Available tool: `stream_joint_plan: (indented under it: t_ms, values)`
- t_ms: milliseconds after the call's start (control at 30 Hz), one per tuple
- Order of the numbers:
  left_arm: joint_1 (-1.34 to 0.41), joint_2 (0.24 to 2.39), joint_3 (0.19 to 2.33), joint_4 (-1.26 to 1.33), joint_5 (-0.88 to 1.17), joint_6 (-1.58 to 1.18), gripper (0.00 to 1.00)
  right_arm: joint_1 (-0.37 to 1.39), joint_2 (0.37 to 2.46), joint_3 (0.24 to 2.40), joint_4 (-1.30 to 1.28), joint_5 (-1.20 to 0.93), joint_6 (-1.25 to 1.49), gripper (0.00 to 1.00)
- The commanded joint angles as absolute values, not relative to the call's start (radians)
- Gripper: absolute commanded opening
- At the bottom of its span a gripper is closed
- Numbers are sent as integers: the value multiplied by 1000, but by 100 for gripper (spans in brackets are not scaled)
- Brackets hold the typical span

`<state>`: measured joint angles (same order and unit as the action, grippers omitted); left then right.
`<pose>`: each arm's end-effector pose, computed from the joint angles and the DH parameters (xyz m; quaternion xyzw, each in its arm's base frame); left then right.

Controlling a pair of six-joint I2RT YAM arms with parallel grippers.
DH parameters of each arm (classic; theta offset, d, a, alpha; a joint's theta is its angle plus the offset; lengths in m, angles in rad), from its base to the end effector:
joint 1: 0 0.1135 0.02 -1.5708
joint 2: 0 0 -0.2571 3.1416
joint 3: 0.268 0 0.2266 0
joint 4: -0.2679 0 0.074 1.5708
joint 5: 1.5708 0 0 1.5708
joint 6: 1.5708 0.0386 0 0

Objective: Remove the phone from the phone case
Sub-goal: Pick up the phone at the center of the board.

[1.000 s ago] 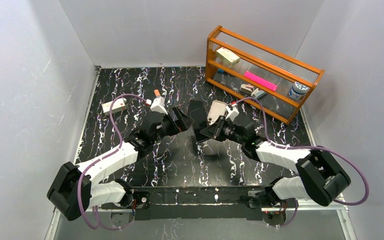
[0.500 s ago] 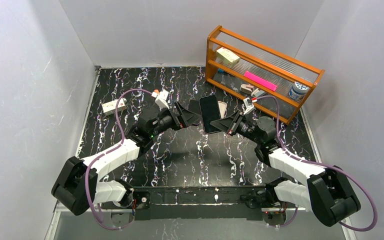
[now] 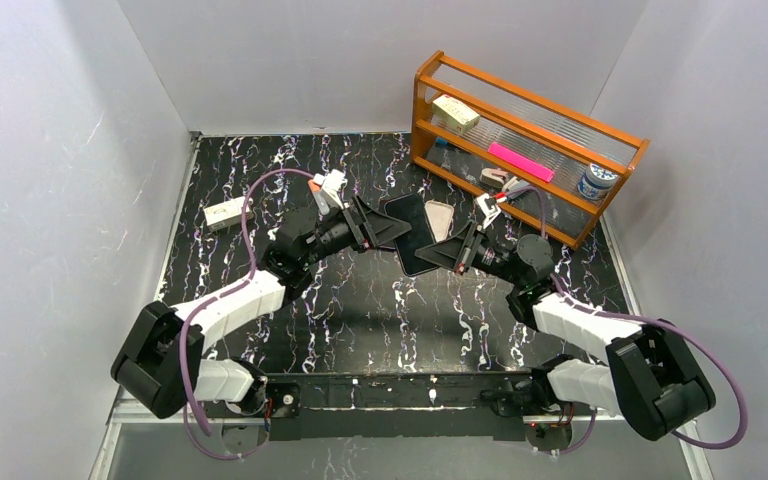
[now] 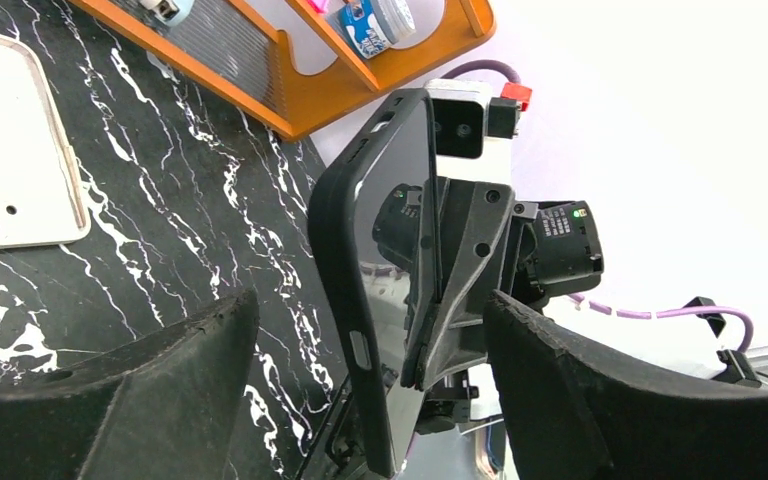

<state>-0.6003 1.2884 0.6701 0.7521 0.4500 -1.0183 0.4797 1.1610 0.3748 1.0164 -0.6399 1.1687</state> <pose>0.2125 -0.1658 0.2972 0.0312 0.6625 -0.6325 0.4001 0.1815 0.1204 0.2610 -0.0328 0.6383 0.6787 0.3618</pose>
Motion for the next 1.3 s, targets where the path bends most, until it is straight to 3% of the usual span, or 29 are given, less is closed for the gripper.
stream_joint_plan:
  t_ms: [0, 233, 367, 500, 900, 1067, 1267]
  values:
    - [-598, 1305, 699, 828, 489, -1057, 76, 505, 1177, 432, 1186, -673, 1186, 1]
    - [-610, 1326, 695, 870, 504, -1082, 52, 539, 1231, 459, 1212, -672, 1187, 1]
    - [-610, 1304, 680, 874, 494, -1078, 22, 545, 1247, 462, 1221, -668, 1188, 3]
    - [-609, 1287, 671, 874, 487, -1070, 1, 545, 1240, 456, 1208, -672, 1163, 12]
    - [-494, 1221, 673, 868, 619, -1050, 0, 522, 1080, 482, 824, -729, 851, 63]
    - [-489, 1205, 670, 864, 612, -1077, 0, 522, 1079, 490, 754, -708, 795, 69]
    - [-485, 1202, 689, 858, 645, -1094, 0, 523, 1104, 504, 761, -764, 736, 66]
